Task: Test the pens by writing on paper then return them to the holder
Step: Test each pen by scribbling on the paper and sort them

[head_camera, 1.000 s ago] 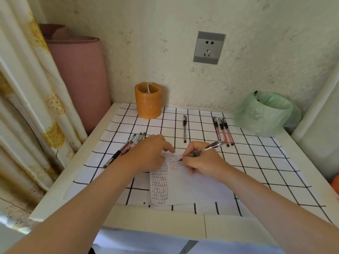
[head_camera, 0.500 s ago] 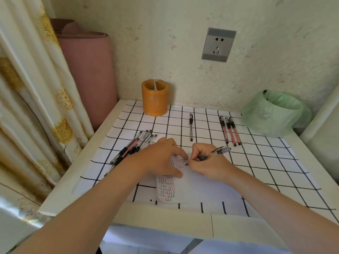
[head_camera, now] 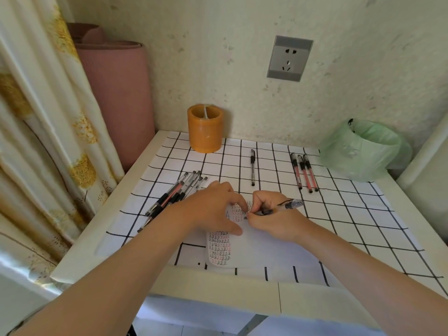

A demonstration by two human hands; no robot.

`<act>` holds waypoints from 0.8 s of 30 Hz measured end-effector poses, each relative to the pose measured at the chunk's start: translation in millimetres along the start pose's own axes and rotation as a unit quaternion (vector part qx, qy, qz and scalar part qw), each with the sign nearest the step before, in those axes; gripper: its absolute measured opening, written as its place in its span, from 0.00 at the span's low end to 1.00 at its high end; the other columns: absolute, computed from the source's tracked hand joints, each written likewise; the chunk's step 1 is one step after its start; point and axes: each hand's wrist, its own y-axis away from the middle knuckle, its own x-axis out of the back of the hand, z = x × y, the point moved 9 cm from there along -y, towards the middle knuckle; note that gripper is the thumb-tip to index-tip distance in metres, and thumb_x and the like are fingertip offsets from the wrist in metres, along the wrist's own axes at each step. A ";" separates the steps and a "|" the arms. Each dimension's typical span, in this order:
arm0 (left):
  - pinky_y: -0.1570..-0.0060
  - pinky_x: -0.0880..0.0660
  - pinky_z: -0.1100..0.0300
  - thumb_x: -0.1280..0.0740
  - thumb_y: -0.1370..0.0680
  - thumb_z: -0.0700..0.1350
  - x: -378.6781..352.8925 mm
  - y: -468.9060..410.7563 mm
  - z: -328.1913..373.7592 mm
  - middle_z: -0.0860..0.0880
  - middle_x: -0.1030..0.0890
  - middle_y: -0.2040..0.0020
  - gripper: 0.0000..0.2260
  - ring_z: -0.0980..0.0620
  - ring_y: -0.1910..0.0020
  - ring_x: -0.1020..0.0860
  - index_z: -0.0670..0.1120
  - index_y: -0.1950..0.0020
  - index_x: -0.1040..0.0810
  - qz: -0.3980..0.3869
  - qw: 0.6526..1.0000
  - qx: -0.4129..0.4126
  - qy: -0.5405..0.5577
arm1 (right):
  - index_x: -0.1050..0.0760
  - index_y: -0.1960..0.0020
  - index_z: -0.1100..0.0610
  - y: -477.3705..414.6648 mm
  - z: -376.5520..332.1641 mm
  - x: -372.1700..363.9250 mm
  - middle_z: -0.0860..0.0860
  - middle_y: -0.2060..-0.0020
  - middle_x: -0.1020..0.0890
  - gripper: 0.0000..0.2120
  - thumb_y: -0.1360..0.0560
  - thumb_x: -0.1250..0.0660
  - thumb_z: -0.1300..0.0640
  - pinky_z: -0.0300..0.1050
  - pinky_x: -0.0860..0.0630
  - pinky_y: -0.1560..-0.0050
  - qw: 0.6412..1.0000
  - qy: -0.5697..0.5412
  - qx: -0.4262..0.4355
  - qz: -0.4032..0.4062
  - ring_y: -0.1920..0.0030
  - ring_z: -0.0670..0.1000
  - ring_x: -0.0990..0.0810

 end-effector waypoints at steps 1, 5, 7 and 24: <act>0.50 0.31 0.58 0.25 0.32 0.62 0.0 0.0 -0.1 0.58 0.32 0.49 0.23 0.56 0.44 0.36 0.65 0.38 0.25 -0.001 1.000 0.001 0.000 | 0.28 0.66 0.54 0.1 -0.2 0.1 0.41 0.73 0.27 0.10 0.31 0.30 0.64 0.38 0.36 0.72 1.000 0.001 0.003 0.000 0.72 0.43 0.33; 0.46 0.29 0.56 0.25 0.32 0.61 -0.5 -0.2 -0.7 0.58 0.32 0.48 0.24 0.56 0.43 0.36 0.64 0.38 0.25 -0.004 1.000 0.008 -0.005 | 0.29 0.66 0.57 -0.4 -0.4 0.5 0.42 0.74 0.28 0.08 0.33 0.31 0.62 0.38 0.37 0.73 1.000 0.006 0.012 0.006 0.73 0.42 0.34; 0.46 0.29 0.56 0.24 0.32 0.61 -0.8 -0.9 -1.1 0.58 0.32 0.48 0.24 0.57 0.43 0.36 0.64 0.38 0.25 -0.005 1.000 0.008 -0.004 | 0.29 0.66 0.57 0.2 0.1 1.4 0.43 0.73 0.27 0.07 0.33 0.31 0.62 0.37 0.37 0.74 1.000 0.002 0.014 0.014 0.73 0.42 0.33; 0.55 0.35 0.63 0.25 0.34 0.63 -2.8 -5.3 -5.2 0.61 0.33 0.49 0.23 0.58 0.45 0.36 0.66 0.40 0.26 -0.003 1.000 0.009 -0.003 | 0.30 0.68 0.51 -1.4 5.7 4.5 0.45 0.74 0.29 0.08 0.33 0.32 0.59 0.39 0.38 0.74 0.999 -0.044 0.001 0.032 0.74 0.45 0.34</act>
